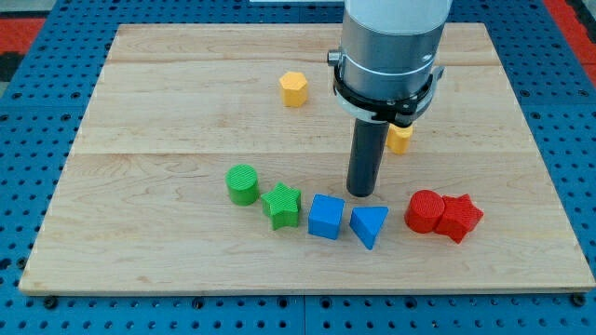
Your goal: Push the green star and green circle to the left
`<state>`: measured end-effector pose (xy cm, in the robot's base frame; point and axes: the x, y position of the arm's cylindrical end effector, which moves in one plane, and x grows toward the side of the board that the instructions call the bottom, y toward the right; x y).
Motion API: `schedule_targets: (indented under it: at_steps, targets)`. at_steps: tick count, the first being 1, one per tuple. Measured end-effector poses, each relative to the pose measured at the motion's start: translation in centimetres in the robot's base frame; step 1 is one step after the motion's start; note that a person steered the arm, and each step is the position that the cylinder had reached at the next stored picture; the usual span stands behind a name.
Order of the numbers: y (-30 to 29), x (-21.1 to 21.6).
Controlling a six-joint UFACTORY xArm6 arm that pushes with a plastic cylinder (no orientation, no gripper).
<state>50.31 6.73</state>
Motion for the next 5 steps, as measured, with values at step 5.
schedule_targets:
  at_steps: [5]
  targets:
    - [-8.9, 1.6]
